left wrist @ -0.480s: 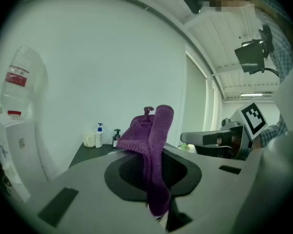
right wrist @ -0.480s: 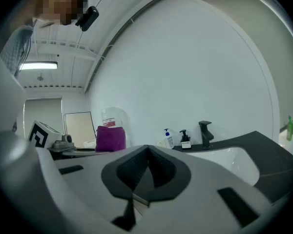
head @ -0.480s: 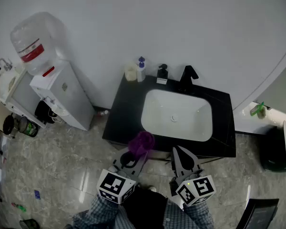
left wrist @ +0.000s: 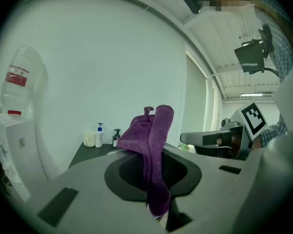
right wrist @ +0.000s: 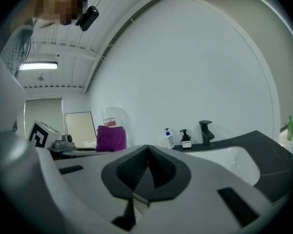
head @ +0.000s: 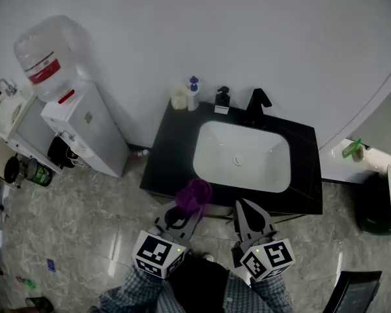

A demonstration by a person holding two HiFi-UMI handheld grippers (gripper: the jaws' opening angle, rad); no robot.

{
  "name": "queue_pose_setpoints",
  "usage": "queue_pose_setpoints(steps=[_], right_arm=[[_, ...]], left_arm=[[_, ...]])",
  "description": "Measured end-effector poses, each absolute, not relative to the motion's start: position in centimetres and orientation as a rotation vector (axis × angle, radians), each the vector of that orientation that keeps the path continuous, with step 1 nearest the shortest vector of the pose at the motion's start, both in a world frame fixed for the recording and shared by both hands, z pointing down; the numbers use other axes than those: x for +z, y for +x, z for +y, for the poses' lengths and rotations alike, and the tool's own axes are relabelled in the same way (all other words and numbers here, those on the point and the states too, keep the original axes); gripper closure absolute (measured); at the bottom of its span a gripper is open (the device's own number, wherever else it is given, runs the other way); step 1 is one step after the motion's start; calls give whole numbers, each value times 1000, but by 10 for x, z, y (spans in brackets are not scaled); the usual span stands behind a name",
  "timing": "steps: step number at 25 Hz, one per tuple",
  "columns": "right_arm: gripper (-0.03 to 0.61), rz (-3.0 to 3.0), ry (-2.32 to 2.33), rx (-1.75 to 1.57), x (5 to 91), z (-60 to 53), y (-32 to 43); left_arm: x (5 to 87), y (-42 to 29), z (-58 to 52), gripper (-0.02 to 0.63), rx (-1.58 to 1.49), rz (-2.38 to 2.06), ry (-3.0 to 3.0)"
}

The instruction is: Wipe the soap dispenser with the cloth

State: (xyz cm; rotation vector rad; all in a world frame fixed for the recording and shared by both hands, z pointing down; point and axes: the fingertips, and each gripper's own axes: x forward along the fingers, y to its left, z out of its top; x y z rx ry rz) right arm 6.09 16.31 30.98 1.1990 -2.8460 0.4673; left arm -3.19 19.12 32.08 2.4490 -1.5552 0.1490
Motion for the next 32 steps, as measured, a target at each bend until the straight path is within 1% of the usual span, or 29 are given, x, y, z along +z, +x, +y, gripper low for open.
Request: queue_pose_setpoints(steps=[17,32], right_arm=[[560,-2849,1208,502,310,162,78],[560,-2895,1178,483,304,169,119]], left_arm=[[317,-21,191,557,145,-1589,2436],[298,11,193,557,116,-1686,2445]])
